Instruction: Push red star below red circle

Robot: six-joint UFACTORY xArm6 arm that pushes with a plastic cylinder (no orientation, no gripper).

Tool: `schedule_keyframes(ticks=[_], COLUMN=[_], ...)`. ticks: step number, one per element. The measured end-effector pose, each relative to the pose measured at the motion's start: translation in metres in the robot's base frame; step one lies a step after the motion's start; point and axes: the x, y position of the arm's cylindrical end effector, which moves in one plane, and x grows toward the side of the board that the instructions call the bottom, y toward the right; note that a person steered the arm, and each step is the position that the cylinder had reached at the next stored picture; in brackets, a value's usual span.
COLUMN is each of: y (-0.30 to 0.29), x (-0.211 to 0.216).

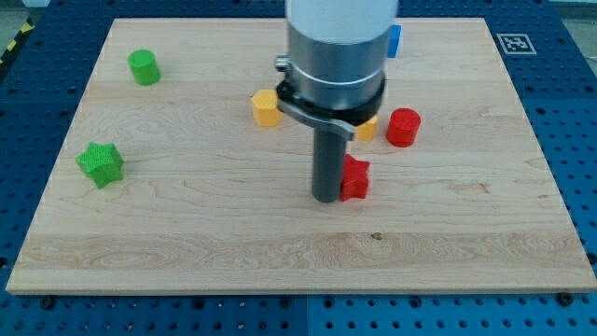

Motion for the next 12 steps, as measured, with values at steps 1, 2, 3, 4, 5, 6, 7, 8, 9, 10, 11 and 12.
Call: schedule_keyframes(ticks=[1, 2, 3, 4, 5, 6, 7, 8, 9, 10, 11, 12], y=[0.026, 0.043, 0.048, 0.048, 0.044, 0.012, 0.008, 0.008, 0.011, 0.04, 0.077, 0.078], x=[0.0, 0.0, 0.005, 0.021, 0.021, 0.021, 0.021, 0.015, 0.004, 0.003, -0.005, -0.017])
